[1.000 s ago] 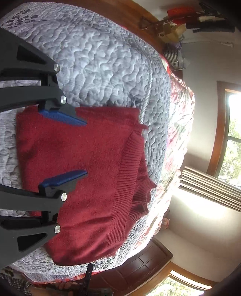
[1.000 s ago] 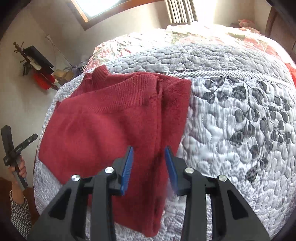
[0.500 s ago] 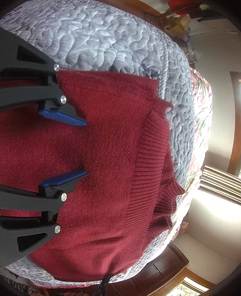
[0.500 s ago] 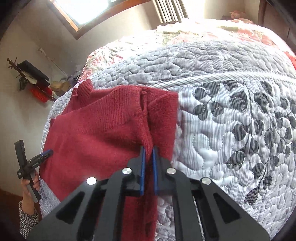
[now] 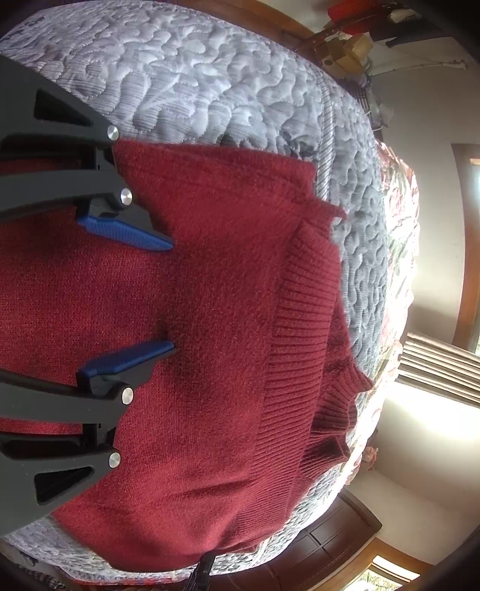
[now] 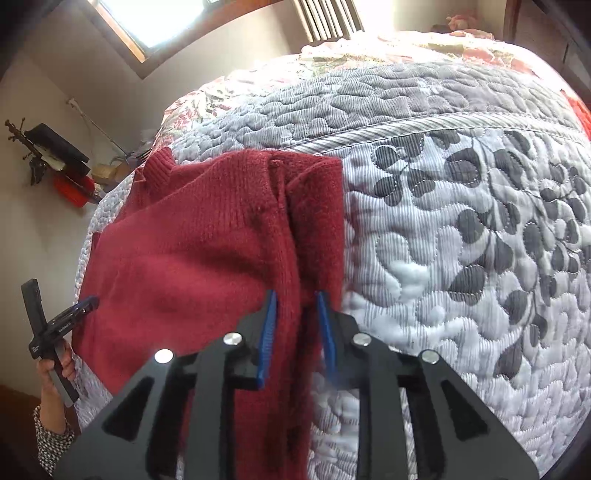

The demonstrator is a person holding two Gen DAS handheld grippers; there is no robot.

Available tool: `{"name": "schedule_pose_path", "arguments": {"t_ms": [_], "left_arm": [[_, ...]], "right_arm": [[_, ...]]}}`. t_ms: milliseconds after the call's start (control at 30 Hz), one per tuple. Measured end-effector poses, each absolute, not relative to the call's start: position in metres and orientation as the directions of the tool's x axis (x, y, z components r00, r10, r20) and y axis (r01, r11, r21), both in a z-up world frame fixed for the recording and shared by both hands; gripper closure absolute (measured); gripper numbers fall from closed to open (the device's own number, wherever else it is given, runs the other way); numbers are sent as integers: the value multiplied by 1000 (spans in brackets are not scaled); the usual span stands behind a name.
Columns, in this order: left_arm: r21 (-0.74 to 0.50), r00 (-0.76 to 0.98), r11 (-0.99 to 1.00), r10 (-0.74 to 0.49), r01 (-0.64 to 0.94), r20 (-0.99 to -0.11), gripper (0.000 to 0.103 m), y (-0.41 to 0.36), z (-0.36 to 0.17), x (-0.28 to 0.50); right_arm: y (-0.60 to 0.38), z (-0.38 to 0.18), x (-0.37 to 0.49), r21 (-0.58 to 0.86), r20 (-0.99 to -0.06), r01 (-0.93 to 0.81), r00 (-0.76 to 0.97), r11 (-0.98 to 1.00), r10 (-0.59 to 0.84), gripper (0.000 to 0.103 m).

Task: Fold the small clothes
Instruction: 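Grasp the sweater side edge with the right gripper and lift it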

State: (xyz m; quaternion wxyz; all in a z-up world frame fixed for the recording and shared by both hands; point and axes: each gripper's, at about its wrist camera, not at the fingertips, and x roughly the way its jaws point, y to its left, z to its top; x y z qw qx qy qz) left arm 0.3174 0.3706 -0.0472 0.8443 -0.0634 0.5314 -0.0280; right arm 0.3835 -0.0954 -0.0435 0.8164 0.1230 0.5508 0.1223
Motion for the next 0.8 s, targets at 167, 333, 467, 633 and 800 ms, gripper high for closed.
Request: {"name": "schedule_pose_path", "arguments": {"t_ms": [167,333,467,633,800], "left_arm": [[-164,467,986,-142,-7,-873,46,365,-24,296],[-161,478,987,-146,11,-866,42,358,-14,288],[-161,468,987,-148,12,-871,41,356,-17,286],[-162,461,987,-149,13,-875,41,355,-24,286],[-162,441,987,-142,-6,-886,41,360,-39,291]], "right_arm": [[-101,-29,349,342,-868,-103,347,934,356,52],[-98,-36,328,359,-873,-139,299,923,385,50],[-94,-47,326,382,-872,-134,274,914,405,50],[-94,-63,338,426,-863,-104,253,899,438,50],[-92,-83,349,515,-827,-67,223,855,516,68]]}}
